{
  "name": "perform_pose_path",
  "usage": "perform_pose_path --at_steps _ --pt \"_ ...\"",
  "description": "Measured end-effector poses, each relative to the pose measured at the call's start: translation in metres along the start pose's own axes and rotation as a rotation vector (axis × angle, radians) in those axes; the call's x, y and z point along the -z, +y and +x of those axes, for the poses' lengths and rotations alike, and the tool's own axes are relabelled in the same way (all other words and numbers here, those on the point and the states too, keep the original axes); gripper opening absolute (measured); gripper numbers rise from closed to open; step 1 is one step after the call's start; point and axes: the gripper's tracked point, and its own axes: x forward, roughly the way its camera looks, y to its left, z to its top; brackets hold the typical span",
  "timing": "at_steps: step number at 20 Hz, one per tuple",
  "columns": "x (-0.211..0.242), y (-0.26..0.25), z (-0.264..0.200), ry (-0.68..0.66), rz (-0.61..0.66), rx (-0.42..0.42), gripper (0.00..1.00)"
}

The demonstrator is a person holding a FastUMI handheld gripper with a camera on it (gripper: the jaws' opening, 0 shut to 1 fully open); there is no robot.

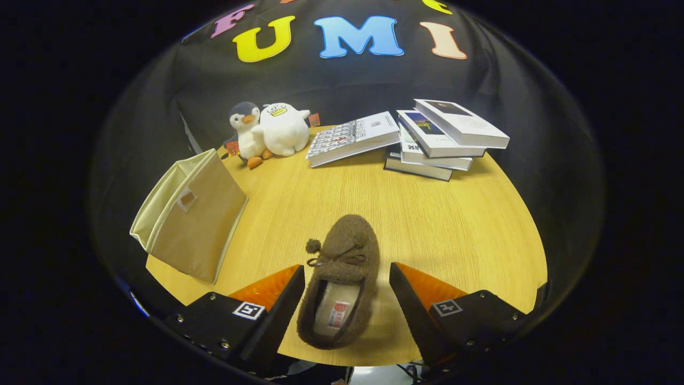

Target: Open the storage box then place both shoes into the box .Put the left shoe in first, then the right shoe, with the right side of both shoes facing outward in a uniform manner.

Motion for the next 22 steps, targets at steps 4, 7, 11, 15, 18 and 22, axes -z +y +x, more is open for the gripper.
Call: perform_pose_path --at_steps 4,7,11,15,18,22 --pt "0.021 -0.01 0.016 0.057 -0.041 0.02 0.98" --pt "0.032 -0.014 0.029 0.092 -0.051 0.029 0.97" --pt "0.042 -0.023 0.042 0.132 -0.042 0.058 0.76" --pt "0.051 -0.02 0.047 0.181 -0.031 0.066 0.45" --pt "0.046 -0.03 0.049 0.169 -0.003 0.133 0.26" --pt "0.046 -0.024 0.046 0.18 0.053 0.129 0.06"
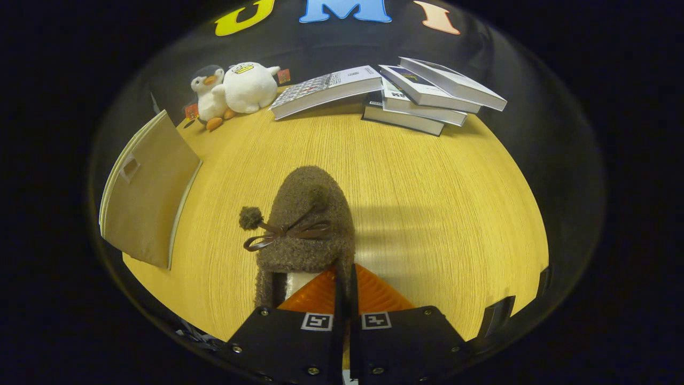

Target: Open the storage box then place both shoes into the box .Put the left shoe in first, then the right shoe, with the right side of both shoes facing outward in a uniform manner.

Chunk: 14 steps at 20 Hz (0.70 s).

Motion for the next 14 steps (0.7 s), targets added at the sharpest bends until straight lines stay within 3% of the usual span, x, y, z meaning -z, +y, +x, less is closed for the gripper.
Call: perform_pose_path --at_steps 6,14 --pt "-0.012 0.023 -0.02 -0.004 0.129 -0.057 0.05" --pt "-0.053 0.067 -0.069 -0.083 0.167 -0.112 0.05"
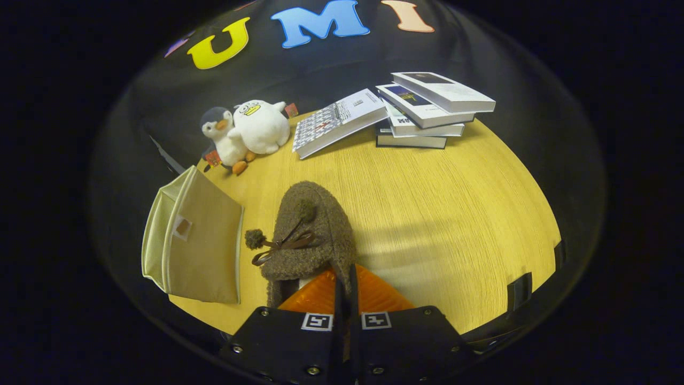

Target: Open the storage box then place both shoes into the box .Put the left shoe in first, then the right shoe, with the right side of both shoes facing outward in a uniform manner.

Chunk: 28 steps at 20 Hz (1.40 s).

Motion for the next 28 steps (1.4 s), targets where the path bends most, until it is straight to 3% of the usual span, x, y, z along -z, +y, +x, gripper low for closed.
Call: perform_pose_path --at_steps 6,16,24,28 --pt "-0.026 0.052 -0.026 -0.064 -0.004 -0.034 0.05" --pt "-0.053 0.165 -0.047 -0.117 0.042 -0.173 0.05" --pt "-0.054 0.239 -0.036 -0.106 0.128 -0.265 0.05" --pt "-0.045 0.26 -0.02 -0.086 0.142 -0.261 0.05"
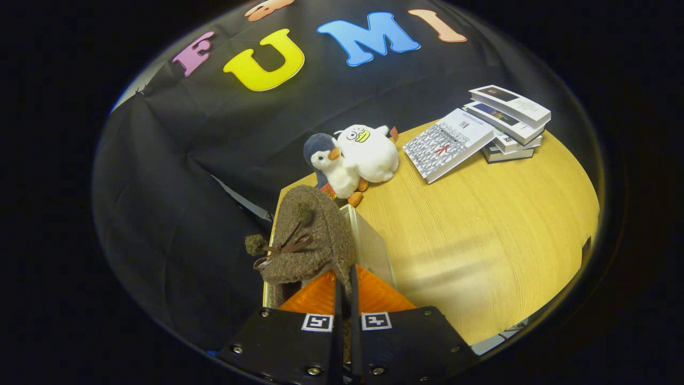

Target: Open the storage box then place both shoes into the box .Put the left shoe in first, then the right shoe, with the right side of both shoes facing outward in a uniform manner.

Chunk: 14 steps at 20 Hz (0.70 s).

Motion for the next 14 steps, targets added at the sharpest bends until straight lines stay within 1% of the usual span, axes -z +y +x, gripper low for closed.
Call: perform_pose_path --at_steps 5,6,7,9,10,11,12,13,14 --pt "0.023 0.008 0.02 0.041 -0.011 0.014 0.05" --pt "0.022 0.01 0.019 0.024 -0.015 0.008 0.06" --pt "0.02 0.011 0.019 0.005 -0.022 0.011 0.1" --pt "0.01 0.012 0.016 -0.034 -0.047 0.005 0.41" --pt "0.003 0.012 0.01 -0.059 -0.07 -0.001 0.64" --pt "-0.003 0.013 0.004 -0.082 -0.095 -0.009 0.73" --pt "-0.008 0.014 -0.003 -0.107 -0.122 -0.017 0.87" --pt "-0.013 0.016 -0.013 -0.135 -0.147 -0.027 0.94" --pt "-0.021 0.017 -0.024 -0.17 -0.172 -0.034 0.98"
